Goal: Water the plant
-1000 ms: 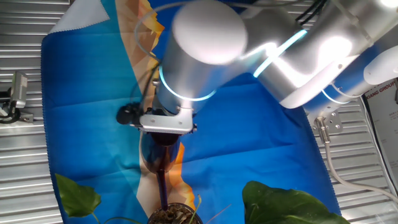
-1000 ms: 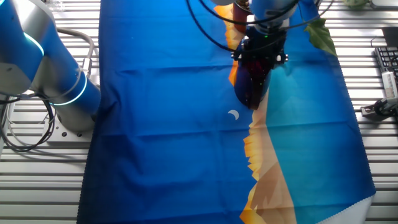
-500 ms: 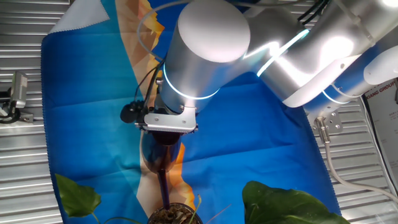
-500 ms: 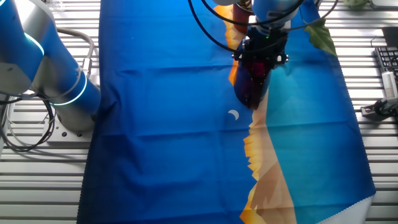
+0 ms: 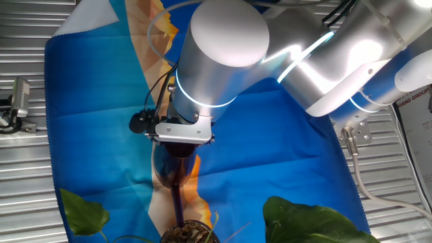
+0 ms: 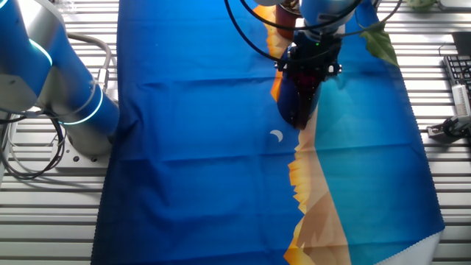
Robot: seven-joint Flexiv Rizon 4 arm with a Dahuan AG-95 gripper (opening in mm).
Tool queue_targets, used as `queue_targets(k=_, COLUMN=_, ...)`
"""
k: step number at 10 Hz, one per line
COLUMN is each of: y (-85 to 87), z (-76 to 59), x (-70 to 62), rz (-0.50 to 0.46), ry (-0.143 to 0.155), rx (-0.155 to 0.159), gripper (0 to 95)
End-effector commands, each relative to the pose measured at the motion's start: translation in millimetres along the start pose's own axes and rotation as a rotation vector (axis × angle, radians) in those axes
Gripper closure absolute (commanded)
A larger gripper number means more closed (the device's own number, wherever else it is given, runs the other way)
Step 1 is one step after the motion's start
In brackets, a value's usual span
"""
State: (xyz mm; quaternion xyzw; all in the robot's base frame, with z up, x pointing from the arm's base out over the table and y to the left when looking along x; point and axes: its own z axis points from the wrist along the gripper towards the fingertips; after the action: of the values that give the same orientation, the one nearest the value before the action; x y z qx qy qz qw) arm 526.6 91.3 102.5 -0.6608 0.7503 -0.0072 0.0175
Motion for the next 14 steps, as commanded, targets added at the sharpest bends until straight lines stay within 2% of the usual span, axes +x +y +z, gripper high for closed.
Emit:
queue_targets(k=1, y=-0.1, z=0.4, x=-0.2, rz=0.0, ry=0.0, rx=-0.002, gripper=57.0)
queue_targets(k=4, y=-0.1, z=0.4, x=-0.2, rz=0.0, ry=0.0, rx=-0.002, gripper=57.0)
queue_targets(k=5, y=3.2, z=-9.5, x=-3.1, rz=0.051, ry=-0.009, rx=-0.011, gripper=57.0)
queue_targets(k=6, y=3.3, z=-9.7, x=-3.0, rz=0.031, ry=0.013, rx=0.033, gripper=95.0)
queue_targets(k=10, y=3.2, z=-9.4, x=-3.0, rz=0.04, ry=-0.009, rx=0.018, gripper=95.0)
queue_targets(k=14, y=3.2, z=-9.4, x=-2.9, rz=0.044, ry=-0.012, rx=0.015, gripper=95.0)
